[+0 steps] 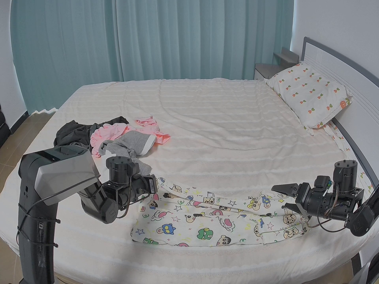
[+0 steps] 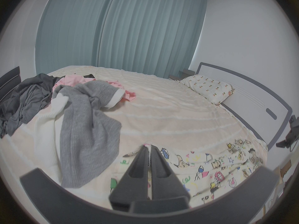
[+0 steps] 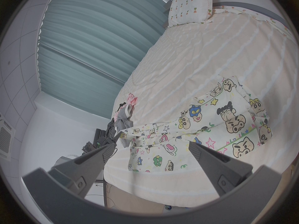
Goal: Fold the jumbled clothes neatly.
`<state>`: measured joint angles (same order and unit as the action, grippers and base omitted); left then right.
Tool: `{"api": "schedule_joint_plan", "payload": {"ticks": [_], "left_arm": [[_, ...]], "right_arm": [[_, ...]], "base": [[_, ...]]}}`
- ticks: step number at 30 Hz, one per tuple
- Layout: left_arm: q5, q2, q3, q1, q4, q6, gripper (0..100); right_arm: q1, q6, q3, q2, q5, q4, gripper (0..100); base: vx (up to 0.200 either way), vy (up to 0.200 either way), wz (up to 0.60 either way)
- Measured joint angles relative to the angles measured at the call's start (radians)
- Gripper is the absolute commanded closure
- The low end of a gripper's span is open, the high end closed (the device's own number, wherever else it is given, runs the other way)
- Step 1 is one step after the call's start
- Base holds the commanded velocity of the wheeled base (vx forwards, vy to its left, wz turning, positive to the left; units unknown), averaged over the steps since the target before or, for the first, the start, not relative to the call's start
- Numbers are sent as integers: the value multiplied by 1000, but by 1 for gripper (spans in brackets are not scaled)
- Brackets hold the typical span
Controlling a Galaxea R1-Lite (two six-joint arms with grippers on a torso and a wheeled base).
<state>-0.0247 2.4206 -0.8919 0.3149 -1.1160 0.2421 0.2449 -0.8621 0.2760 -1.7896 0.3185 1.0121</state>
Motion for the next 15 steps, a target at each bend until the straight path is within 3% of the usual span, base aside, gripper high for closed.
{"api": "schedule_joint_plan", "payload": {"ticks": [8,15], "left_arm": [[-17,0,162,-11,-79,-2,100],[-18,9,207,-25,-81,-13,100]], "right_arm": [[0,0,0,0,0,-2,0],[2,0,-1,1,0,-2,0]], "base": [[0,0,0],[0,0,0]]}}
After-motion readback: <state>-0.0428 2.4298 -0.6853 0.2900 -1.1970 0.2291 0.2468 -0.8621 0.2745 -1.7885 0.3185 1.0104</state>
